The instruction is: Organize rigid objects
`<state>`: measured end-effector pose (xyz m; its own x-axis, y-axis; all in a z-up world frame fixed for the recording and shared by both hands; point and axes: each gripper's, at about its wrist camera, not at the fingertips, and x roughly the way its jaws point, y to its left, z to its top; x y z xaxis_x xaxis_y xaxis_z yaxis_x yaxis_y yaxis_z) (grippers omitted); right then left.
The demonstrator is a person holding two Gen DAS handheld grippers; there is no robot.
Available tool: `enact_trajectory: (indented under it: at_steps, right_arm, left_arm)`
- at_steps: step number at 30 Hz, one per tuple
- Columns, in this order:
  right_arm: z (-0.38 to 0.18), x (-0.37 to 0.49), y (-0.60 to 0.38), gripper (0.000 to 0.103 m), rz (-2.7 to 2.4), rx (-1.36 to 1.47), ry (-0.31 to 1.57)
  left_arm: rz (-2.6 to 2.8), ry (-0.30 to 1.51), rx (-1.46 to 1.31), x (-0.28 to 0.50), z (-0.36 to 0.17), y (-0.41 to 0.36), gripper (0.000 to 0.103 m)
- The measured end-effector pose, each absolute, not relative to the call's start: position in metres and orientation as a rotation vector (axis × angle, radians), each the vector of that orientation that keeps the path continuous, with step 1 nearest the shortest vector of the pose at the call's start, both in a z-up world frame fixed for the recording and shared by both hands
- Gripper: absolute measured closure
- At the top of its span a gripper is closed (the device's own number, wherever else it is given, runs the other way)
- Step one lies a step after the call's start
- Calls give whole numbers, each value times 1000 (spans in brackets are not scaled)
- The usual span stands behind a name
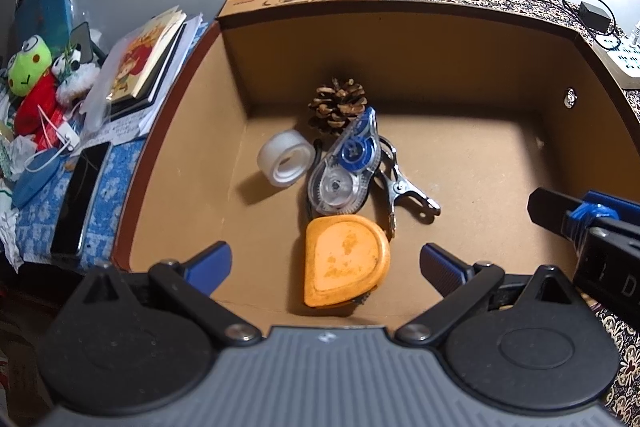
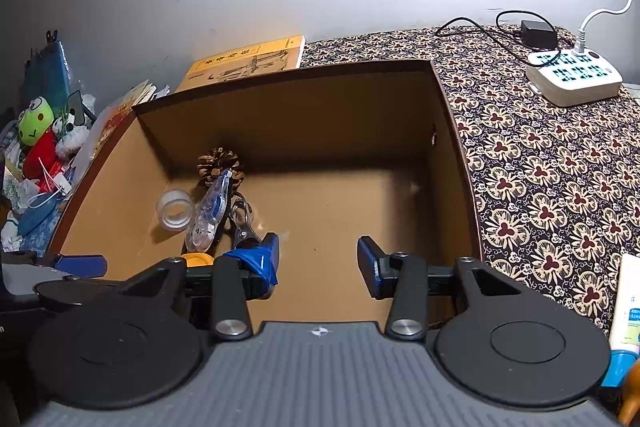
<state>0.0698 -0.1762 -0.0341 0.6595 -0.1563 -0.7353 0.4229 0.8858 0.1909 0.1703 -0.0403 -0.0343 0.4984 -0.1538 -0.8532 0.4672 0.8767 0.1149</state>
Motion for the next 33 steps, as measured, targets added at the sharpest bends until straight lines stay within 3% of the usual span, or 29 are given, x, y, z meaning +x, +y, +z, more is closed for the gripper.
enact_trajectory:
  at_steps: [33]
  right_arm:
    - [-42,74,-177,76,-335,334,795]
  left_arm:
    - [-397,1004,366,175,-45,-42,3]
